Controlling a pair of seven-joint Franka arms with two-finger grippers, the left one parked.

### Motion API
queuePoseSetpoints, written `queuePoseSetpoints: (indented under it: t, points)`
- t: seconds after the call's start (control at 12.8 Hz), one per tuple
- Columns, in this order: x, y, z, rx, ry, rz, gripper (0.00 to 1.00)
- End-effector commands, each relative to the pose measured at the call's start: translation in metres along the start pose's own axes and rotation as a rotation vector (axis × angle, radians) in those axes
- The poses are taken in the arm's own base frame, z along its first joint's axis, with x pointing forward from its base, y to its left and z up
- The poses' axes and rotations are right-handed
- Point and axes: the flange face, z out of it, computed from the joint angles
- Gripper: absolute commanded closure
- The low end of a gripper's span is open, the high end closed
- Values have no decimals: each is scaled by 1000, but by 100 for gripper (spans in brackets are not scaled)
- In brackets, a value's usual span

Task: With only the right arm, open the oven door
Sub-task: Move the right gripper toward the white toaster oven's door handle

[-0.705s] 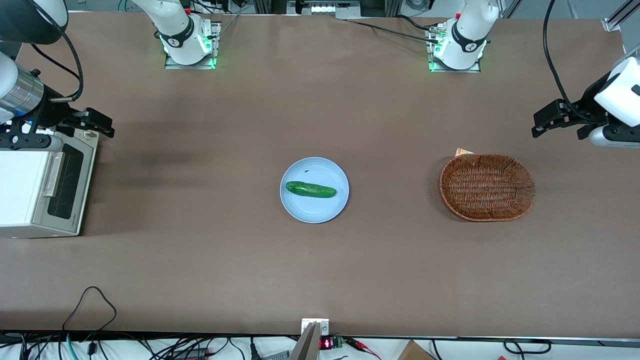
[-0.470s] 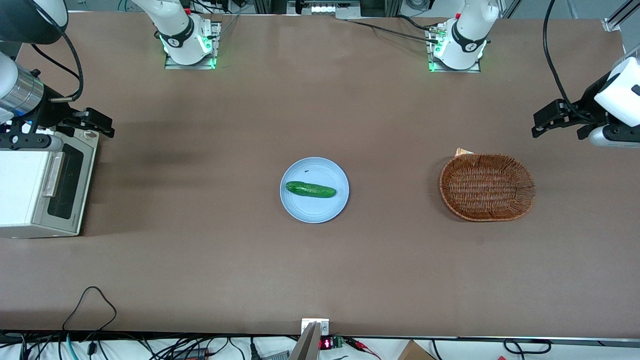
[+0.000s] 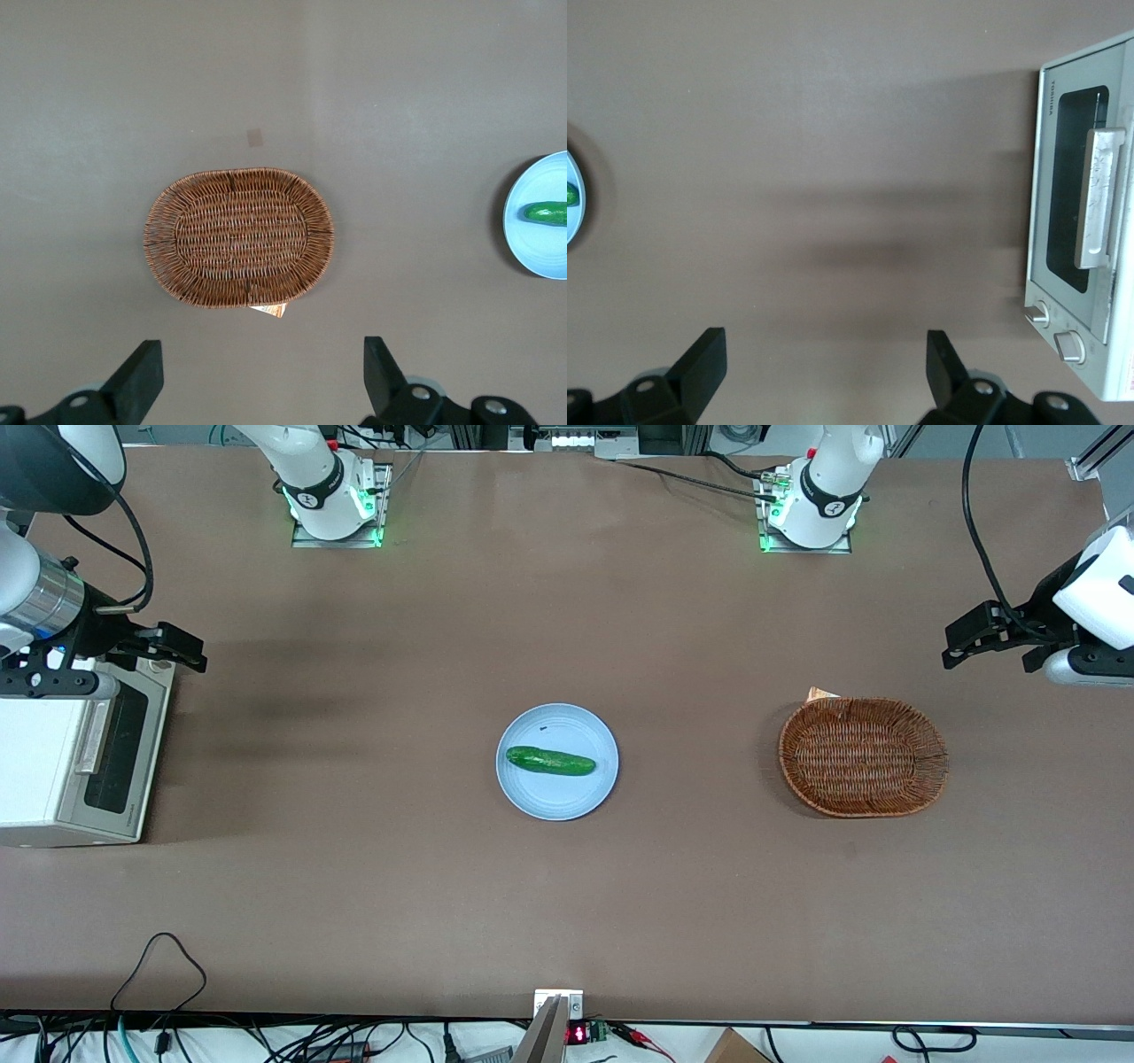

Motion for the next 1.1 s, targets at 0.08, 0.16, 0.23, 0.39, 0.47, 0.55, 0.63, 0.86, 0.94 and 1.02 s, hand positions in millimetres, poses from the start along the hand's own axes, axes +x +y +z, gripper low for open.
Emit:
queuePoseSetpoints:
  t: [0.08, 0.16, 0.23, 0.39, 0.47, 0.55, 0.63, 0.86, 0.94, 1.02]
  points:
    - [-6, 3, -2, -7, -72, 10, 0]
    - [-6, 3, -2, -7, -74, 10, 0]
    - [-6, 3, -2, -8, -73, 9, 1]
    - [-6, 3, -2, -16, -71, 8, 60]
    - [-6, 3, -1, -10, -76, 13, 92]
    - [-6, 5, -3, -8, -73, 16, 100]
    - [-6, 6, -3, -6, -71, 19, 100]
    - [-6, 6, -3, -7, -71, 18, 100]
    - [-6, 6, -3, -7, -71, 18, 100]
    - [-6, 6, -3, -7, -71, 16, 99]
